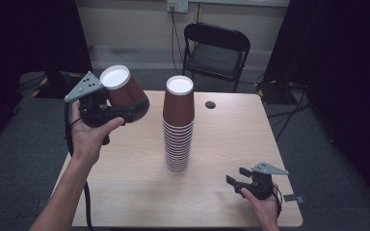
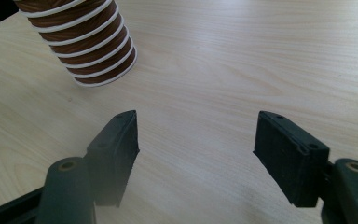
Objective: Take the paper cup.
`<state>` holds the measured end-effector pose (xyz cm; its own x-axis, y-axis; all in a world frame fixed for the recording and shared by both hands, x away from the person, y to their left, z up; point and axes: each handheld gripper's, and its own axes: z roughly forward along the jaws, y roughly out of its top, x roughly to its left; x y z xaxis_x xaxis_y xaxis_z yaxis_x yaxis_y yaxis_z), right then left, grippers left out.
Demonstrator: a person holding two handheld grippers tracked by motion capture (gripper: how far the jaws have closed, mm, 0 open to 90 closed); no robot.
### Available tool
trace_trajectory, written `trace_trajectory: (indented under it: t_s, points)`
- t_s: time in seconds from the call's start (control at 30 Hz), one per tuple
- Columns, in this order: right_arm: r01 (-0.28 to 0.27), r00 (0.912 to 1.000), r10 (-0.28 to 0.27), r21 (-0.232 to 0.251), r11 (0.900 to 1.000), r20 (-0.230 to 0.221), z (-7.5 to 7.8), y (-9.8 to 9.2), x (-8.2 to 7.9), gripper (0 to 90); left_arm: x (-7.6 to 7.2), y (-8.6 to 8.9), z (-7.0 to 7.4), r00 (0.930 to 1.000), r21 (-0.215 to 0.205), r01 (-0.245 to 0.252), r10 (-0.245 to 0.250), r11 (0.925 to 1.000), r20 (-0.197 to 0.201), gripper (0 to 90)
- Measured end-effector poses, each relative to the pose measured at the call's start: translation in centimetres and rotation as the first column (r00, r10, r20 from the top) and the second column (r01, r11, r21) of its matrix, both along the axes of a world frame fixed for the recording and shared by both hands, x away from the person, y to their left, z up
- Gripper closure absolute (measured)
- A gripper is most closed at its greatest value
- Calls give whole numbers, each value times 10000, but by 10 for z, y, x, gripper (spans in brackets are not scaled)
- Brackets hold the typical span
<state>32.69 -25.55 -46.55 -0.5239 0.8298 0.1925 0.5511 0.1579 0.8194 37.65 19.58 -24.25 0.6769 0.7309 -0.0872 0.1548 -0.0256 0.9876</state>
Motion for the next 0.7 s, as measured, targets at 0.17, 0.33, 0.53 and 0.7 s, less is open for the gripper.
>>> trace_trajectory:
  t_s: [0.17, 0.33, 0.53, 0.7]
  points:
    - [-140, 9999, 140, -84, 9999, -3, 0, 3, -1, 304, -4, 5, -15, 9999, -110, -70, 69, 9999, -112, 132]
    - [-184, 9998, 184, -104, 9998, -26, 0, 4, -1, 302, -9, 5, -30, 9998, 313, -197, 200, 9993, -92, 131]
    - [-148, 9998, 147, -149, 9998, -107, -1, 5, -1, 274, -17, 8, -52, 9986, 413, 116, -95, 9991, -513, 131]
    - [-275, 9996, 276, -246, 9993, 15, 0, 9, -2, 280, -19, 6, -62, 9946, 418, 71, -27, 9991, -1039, 131]
